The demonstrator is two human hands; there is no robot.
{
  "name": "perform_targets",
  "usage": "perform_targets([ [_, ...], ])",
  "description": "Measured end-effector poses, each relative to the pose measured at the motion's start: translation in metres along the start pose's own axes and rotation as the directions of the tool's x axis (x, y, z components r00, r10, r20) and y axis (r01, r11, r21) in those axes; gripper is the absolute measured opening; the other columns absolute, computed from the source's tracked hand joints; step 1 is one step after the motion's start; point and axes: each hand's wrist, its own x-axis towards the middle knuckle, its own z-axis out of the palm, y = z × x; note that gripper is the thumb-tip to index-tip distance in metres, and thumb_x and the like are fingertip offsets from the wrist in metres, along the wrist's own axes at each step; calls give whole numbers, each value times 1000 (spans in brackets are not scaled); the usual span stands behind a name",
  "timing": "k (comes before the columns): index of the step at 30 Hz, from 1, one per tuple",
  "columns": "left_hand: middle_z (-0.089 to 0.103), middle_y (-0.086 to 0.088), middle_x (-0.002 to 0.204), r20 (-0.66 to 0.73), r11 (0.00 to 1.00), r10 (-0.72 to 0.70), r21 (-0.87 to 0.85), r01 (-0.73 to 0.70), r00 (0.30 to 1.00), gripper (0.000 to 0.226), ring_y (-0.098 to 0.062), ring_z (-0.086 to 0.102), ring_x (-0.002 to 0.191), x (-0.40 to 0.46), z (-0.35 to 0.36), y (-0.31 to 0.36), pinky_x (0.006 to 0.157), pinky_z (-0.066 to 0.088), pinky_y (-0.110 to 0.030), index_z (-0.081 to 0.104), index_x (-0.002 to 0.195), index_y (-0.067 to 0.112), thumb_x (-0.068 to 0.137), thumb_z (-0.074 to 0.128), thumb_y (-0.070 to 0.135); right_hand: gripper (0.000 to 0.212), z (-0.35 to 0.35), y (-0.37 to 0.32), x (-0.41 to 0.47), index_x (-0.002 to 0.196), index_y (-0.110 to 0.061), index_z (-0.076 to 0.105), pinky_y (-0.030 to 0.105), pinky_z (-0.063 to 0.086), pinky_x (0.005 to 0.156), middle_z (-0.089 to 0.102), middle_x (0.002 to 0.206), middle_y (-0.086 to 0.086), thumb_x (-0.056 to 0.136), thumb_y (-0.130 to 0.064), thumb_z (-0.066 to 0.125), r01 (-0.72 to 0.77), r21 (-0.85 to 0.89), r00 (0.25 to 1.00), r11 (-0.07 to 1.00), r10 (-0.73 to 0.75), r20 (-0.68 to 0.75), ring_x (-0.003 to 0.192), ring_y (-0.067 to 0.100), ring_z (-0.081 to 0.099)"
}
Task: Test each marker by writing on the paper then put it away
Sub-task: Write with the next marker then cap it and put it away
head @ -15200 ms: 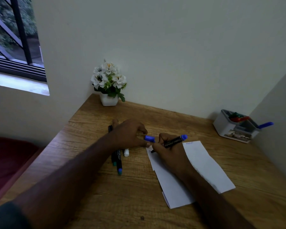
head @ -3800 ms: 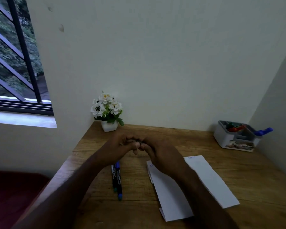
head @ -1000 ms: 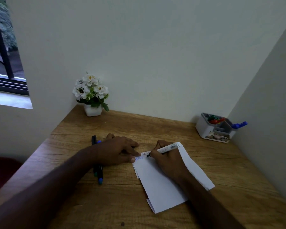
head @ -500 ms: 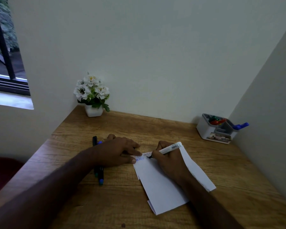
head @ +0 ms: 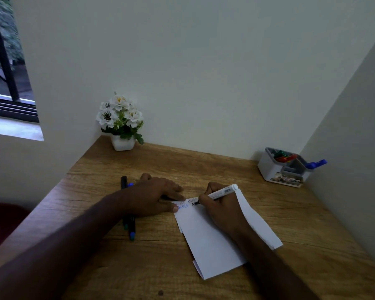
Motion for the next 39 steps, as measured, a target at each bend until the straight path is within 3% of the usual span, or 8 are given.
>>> perform_targets([
  [5,31,22,153,-5,1000,6,-3,-6,1000,43,-2,21,143,-1,0,0,111,9,-46,46,136,46,94,47,56,25,3,7,1,74,-23,57,25,51,51,69,69,-5,85,-44,62,17,-27,1000,999,-17,-1,62,11,67],
  [9,31,22,153,-12,1000,5,-3,-5,1000,44,-2,21,143,-1,0,0,109,10,-44,46,136,46,93,47,56,19,6,6,2,74,-17,59,14,38,45,66,65,-1,87,-28,66,18,85,999,996,-14,-51,54,5,59],
  [14,31,22,153,-12,1000,0,-9,-1,1000,43,-1,21,143,-2,-1,1,110,9,-44,47,135,45,93,48,55,19,7,4,2,71,-12,57,14,37,44,69,70,7,86,-20,67,19,143,998,990,-11,-59,54,6,59],
  [18,30,21,154,0,1000,-5,-11,5,1000,43,-3,20,143,-2,-1,2,112,8,-45,46,136,46,94,48,54,22,5,8,3,73,-20,57,20,46,48,70,69,-2,87,-36,63,4,7,1000,1000,-4,-26,58,9,64],
  [23,30,22,154,7,1000,-8,-5,8,1000,43,-2,19,144,-2,-2,2,112,9,-45,45,136,47,94,47,54,24,9,6,4,68,-5,52,16,34,44,59,60,5,85,-14,67,23,211,997,977,-7,-75,49,5,50],
  [29,30,22,154,14,1000,-11,-6,11,1000,43,-2,19,144,-1,-1,1,112,8,-45,46,136,46,94,47,55,26,8,7,3,67,-11,50,14,33,43,61,61,6,86,-18,66,23,177,998,984,-11,-66,47,4,49],
  [35,29,21,154,22,1000,-11,-5,11,1000,43,-4,19,144,-2,-2,2,113,8,-48,45,136,46,94,47,55,22,5,0,2,78,3,57,11,35,43,69,75,16,88,-15,65,24,188,998,982,-14,-55,50,0,55],
  [39,29,21,154,17,1000,-12,-7,12,1000,43,-4,20,144,-2,-2,2,112,8,-47,45,136,47,94,47,55,23,7,3,3,70,-7,54,10,34,42,67,68,7,88,-14,65,9,209,998,978,5,-69,48,3,55],
])
